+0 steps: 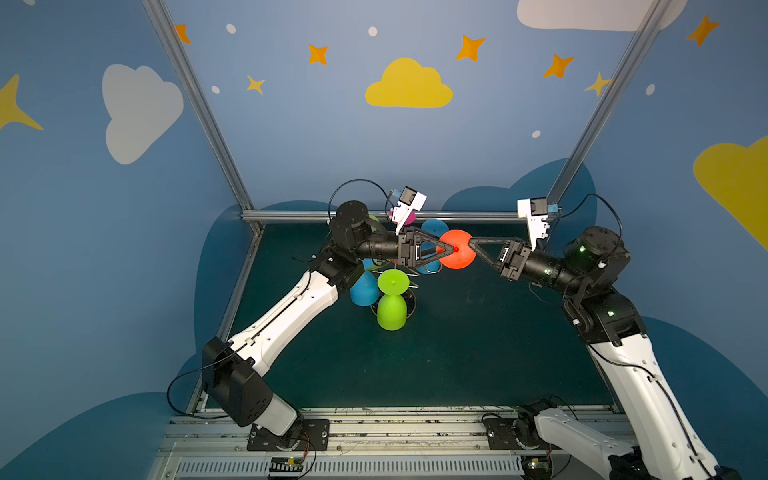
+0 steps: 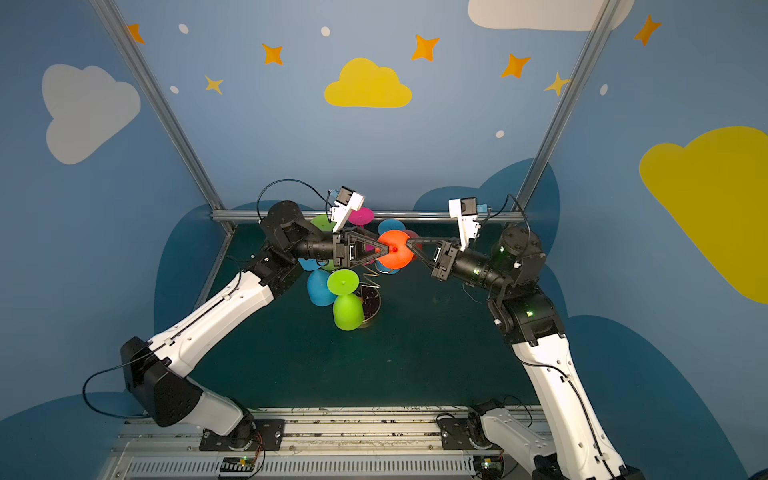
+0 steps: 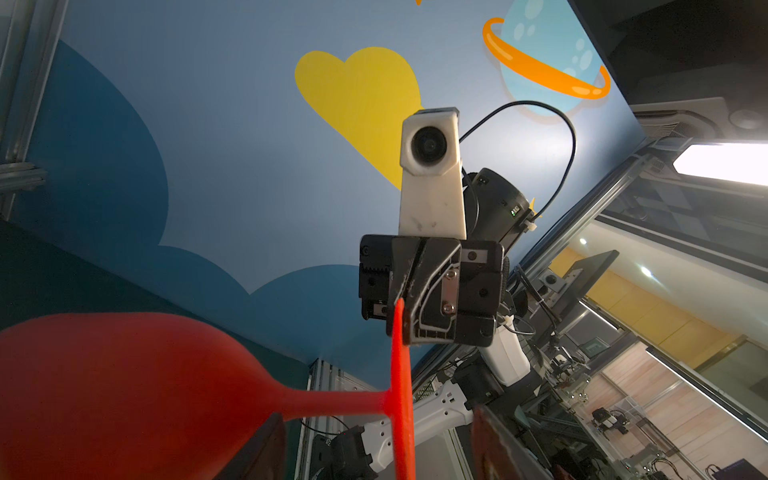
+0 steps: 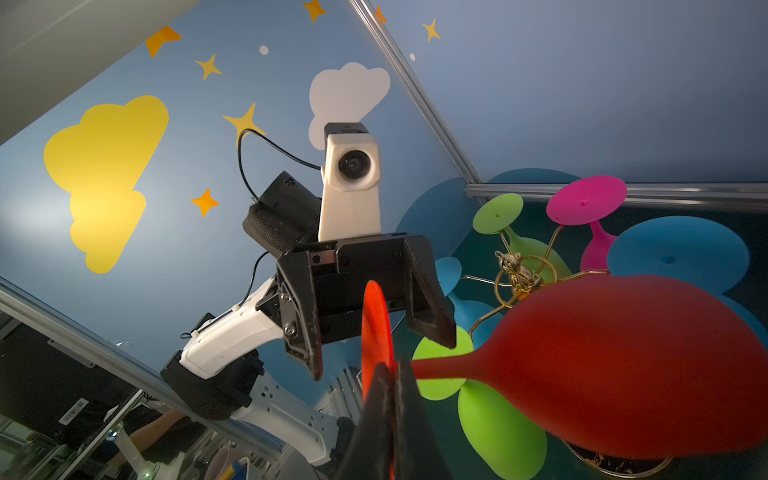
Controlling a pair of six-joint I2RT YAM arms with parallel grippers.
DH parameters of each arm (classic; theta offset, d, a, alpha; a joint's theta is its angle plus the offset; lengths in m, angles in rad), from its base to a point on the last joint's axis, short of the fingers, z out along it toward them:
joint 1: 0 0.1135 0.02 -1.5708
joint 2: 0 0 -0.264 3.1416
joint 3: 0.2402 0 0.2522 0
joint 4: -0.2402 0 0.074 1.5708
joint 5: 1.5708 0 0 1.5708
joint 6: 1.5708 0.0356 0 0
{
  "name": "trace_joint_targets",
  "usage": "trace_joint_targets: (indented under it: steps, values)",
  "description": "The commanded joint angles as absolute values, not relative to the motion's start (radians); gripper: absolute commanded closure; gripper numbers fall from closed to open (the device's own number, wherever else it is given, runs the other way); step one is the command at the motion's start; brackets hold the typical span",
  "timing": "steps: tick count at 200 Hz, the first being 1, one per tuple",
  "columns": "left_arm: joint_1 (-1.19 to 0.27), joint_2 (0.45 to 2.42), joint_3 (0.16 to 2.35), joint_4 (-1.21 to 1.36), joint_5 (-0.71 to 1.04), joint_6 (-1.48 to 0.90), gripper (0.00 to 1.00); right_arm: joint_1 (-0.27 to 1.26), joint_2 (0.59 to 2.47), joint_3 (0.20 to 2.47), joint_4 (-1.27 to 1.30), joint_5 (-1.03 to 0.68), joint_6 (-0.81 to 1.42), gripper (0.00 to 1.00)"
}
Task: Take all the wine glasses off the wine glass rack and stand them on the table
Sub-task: 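Reach the left gripper to the red glass's foot while right holds it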
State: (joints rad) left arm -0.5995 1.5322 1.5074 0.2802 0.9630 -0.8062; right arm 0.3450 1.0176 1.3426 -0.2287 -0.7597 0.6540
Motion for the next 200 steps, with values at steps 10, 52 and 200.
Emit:
trace_joint_targets:
  steps: [10,52,200]
  values:
    - [-0.604,1.528,1.529,0.313,0.982,-0.818,0.36,0.359,1.032,1.357,-0.188,-0.758,0.655,1.0]
    - [-0.606,1.525,1.526,0.322,0.977,-0.829,0.57,0.372,1.045,1.355,-0.186,-0.747,0.656,1.0]
    - [-0.55,1.449,1.494,0.331,0.9,-0.98,0.97,0.375,1.016,1.353,-0.271,-0.646,0.548,0.58]
